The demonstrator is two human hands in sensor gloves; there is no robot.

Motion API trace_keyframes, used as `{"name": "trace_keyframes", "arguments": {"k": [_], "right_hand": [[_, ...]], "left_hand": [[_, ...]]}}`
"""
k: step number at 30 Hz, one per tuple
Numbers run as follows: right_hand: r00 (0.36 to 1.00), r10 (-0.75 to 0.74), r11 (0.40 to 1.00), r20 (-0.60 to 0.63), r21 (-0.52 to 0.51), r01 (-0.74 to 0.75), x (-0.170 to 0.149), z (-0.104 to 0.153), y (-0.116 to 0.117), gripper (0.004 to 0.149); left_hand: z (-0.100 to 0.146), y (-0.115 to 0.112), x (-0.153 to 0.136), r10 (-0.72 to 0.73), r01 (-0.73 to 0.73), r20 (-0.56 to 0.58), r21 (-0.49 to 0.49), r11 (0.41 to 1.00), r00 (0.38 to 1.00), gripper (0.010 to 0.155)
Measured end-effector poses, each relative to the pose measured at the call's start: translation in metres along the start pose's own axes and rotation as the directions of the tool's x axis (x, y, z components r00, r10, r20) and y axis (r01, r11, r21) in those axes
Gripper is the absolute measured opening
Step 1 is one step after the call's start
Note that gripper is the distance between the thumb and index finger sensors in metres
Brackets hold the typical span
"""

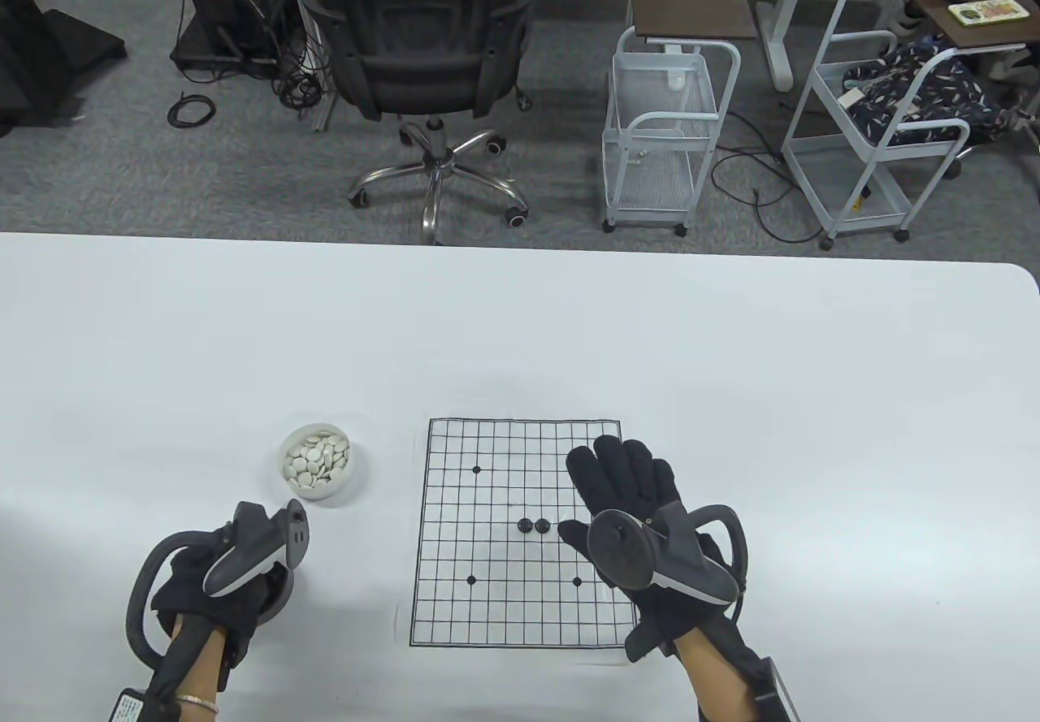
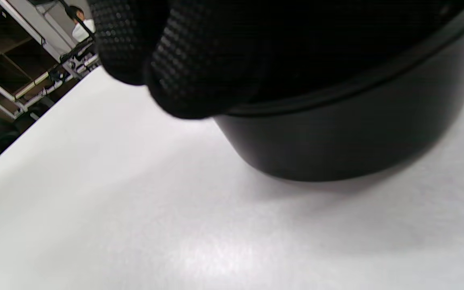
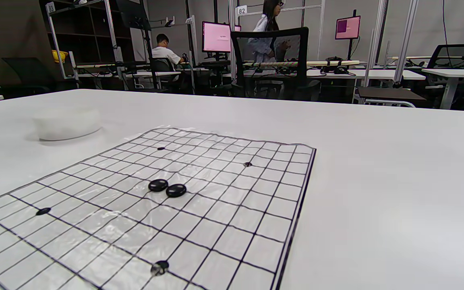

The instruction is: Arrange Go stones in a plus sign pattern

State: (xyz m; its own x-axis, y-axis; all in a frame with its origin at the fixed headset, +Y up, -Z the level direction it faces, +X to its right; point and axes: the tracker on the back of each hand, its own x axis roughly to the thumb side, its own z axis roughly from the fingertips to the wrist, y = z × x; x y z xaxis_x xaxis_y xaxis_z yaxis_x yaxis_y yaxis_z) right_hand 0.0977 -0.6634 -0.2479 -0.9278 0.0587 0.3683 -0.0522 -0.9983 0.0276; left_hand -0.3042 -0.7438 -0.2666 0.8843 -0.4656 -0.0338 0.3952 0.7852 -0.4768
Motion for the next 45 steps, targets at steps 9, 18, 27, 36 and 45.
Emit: {"name": "trace_keyframes", "arguments": {"k": [9,18,27,36,45], "right_hand": [[1.0,-0.004,1.0,-0.002,0.003,0.004,-0.001,-0.001,0.001,0.076],[1.0,-0.008,1.0,-0.005,0.009,0.008,-0.002,-0.001,0.001,0.076],[1.0,-0.008,1.0,-0.003,0.011,0.008,-0.002,-0.002,0.002,0.076],[1.0,-0.018,1.0,-0.011,0.013,0.018,-0.004,-0.002,0.001,0.075],[0.999,-0.029,1.0,-0.017,0.003,0.029,-0.007,-0.001,0.0,0.075]], "left_hand": [[0.0,-0.004,0.004,-0.004,0.003,0.027,0.048,0.999,1.0,0.045],[0.004,-0.002,0.0,0.026,-0.029,0.037,0.076,0.997,0.999,0.043],[0.02,0.011,-0.015,0.2,-0.211,0.087,0.151,0.966,0.976,0.043],[0.054,0.057,0.006,0.379,-0.516,0.379,0.384,0.765,0.844,0.043],[0.039,0.113,0.124,0.333,-0.539,0.574,0.233,0.809,0.748,0.042]]}}
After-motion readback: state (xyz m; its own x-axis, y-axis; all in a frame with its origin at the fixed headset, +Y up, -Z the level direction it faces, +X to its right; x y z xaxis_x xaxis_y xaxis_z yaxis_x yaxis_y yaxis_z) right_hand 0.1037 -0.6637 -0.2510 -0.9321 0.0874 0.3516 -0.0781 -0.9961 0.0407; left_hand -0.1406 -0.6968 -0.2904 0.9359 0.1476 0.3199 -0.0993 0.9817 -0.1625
